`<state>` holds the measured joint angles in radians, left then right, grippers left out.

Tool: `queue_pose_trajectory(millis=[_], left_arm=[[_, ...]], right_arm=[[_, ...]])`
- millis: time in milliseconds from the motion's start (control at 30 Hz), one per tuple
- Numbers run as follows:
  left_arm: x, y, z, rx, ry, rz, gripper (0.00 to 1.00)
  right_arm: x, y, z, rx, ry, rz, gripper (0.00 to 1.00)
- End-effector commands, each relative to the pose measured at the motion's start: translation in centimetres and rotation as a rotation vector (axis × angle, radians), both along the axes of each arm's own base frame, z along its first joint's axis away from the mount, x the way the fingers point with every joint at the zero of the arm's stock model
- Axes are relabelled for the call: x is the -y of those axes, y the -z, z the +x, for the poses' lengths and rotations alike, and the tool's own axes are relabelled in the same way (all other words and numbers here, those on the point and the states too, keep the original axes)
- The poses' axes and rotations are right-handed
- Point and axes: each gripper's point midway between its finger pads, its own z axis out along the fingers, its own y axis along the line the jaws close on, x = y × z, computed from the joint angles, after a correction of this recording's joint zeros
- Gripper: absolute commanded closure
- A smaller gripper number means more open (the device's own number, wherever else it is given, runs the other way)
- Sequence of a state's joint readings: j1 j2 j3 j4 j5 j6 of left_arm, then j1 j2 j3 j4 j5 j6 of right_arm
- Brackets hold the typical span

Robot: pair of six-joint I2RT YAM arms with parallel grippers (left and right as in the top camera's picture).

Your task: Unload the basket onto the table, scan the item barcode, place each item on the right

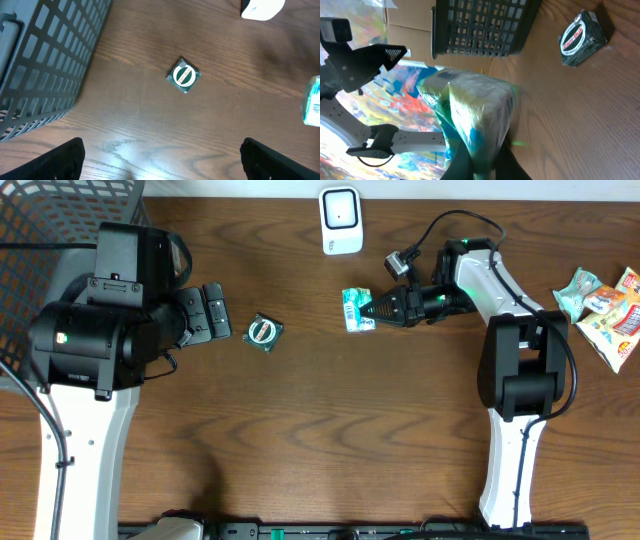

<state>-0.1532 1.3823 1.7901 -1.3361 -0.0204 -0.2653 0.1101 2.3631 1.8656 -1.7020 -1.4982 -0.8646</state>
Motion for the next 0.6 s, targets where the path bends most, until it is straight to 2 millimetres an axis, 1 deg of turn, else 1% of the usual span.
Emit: queue_pose_trajectory(millis=[0, 67, 133, 233, 433, 500, 567], left_arm=[[0.0, 0.2, -0.2, -0.008, -0.002, -0.006, 0.02], [0.0, 0.2, -0.2, -0.008, -0.002, -0.006, 0.02], [0.0, 0.2, -0.2, -0.008, -0.002, -0.006, 0.02], [0.0, 0.2, -0.2, -0.008, -0.002, -0.006, 0.02], [0.0, 0.2, -0.2, -0.008, -0.002, -0.006, 0.02], [0.0, 0.2, -0.2, -0.008, -0.002, -0.006, 0.02], [0.0, 0.2, -0.2, -0.008, -0.002, -0.006, 0.02]], right_arm=[[-0.5, -1.8, 0.3, 0.052, 0.017, 0.048, 0.99], [-0.5, -2.7, 0.1, 0.07, 0.016, 0.05, 0.99], [-0.5, -4.0, -0.2, 0.092, 0.015, 0.052, 0.99], [-0.4, -6.5, -1.0, 0.157, 0.012, 0.056, 0.99], [-0.3, -11.6, -3.6, 0.27, -0.012, 0.038, 0.99], [-0.5, -13.1, -4.5, 0.311, -0.022, 0.045, 0.99], [-0.9, -14.1, -5.4, 0.341, -0.035, 0.051, 0.99]])
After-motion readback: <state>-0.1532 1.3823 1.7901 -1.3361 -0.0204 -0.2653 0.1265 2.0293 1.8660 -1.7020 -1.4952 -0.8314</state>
